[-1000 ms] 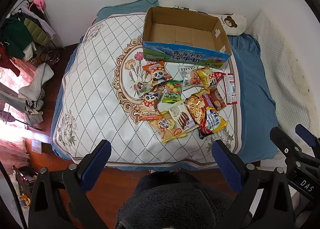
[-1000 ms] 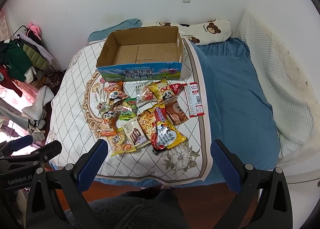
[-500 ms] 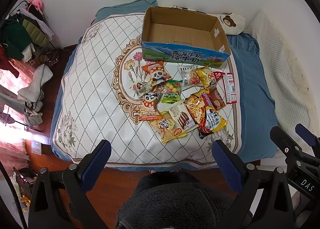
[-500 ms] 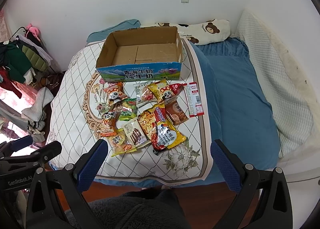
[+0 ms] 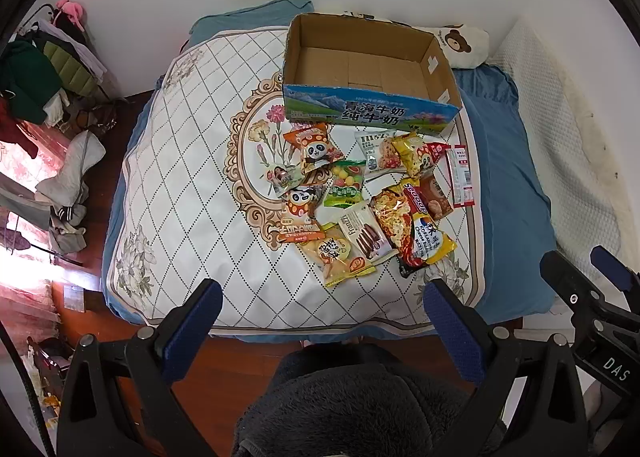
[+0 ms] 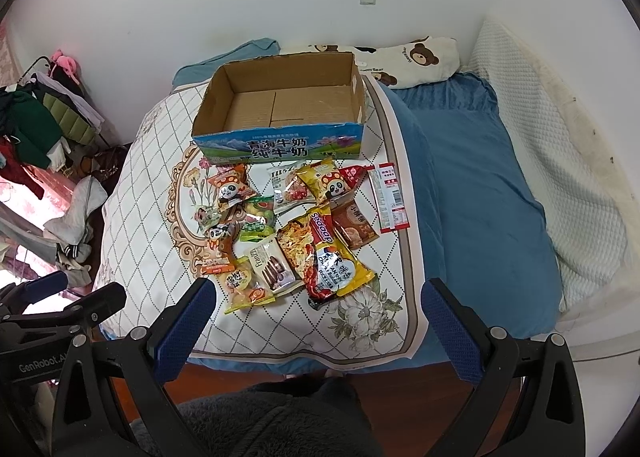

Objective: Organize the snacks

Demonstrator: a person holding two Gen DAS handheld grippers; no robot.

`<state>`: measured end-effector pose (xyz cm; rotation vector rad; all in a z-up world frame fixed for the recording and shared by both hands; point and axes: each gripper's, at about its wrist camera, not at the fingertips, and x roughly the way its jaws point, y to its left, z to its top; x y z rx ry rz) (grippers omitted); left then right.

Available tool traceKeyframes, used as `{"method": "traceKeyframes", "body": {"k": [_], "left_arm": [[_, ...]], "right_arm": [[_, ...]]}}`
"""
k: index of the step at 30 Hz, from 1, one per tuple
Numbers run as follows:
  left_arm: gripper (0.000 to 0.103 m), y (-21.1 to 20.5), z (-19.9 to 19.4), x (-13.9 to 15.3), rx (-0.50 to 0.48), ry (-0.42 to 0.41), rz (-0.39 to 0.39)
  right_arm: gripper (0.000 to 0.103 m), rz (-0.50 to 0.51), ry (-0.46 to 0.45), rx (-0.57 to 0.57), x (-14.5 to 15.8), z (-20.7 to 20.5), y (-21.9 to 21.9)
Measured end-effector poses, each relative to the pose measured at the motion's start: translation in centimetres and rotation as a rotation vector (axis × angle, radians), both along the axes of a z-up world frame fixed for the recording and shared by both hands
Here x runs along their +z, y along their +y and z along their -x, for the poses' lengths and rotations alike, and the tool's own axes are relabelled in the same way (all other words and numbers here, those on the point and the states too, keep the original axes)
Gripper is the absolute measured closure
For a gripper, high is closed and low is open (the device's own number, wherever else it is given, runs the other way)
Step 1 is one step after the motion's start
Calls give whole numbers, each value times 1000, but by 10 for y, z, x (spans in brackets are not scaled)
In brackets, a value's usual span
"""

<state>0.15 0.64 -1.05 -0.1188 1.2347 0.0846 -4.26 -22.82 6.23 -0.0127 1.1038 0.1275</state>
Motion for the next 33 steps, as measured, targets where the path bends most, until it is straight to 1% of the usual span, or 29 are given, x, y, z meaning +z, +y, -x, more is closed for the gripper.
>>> {"method": "traceKeyframes", "body": {"k": [13,16,19,23,25,27,28,29,31,32,33], "left_arm": [[0,5,-3,0,8,1,5],[0,12,-9,-5,24,-10,-5],[0,20,-21,-20,43,-5,-27],[0,30,-40,-59,62,58,-35],[0,32,-47,-82,58,102,-49],[0,32,-54,-109,62,152,-44],[0,33,-59,-127,65,197,-25],[0,33,-64,-143,69,237,24],[1,36,-72,-178,108,328,110],[6,37,-74,-196,131,362,159],[11,37,-78,-211,155,395,192]], "right_arm": [[0,-5,5,-1,-2,-4,5],[0,-12,15,-4,-6,-7,4],[0,-19,21,-14,-16,-15,0],[0,-35,54,-30,-46,-31,-7],[0,-36,80,-21,-69,-41,-8],[0,-21,98,-13,-96,-54,-8],[0,-14,107,-3,-110,-60,-8],[0,-6,115,3,-124,-67,-9],[0,9,152,22,-160,-84,-7],[3,8,167,33,-173,-90,-8],[4,21,191,41,-190,-98,-7]]}}
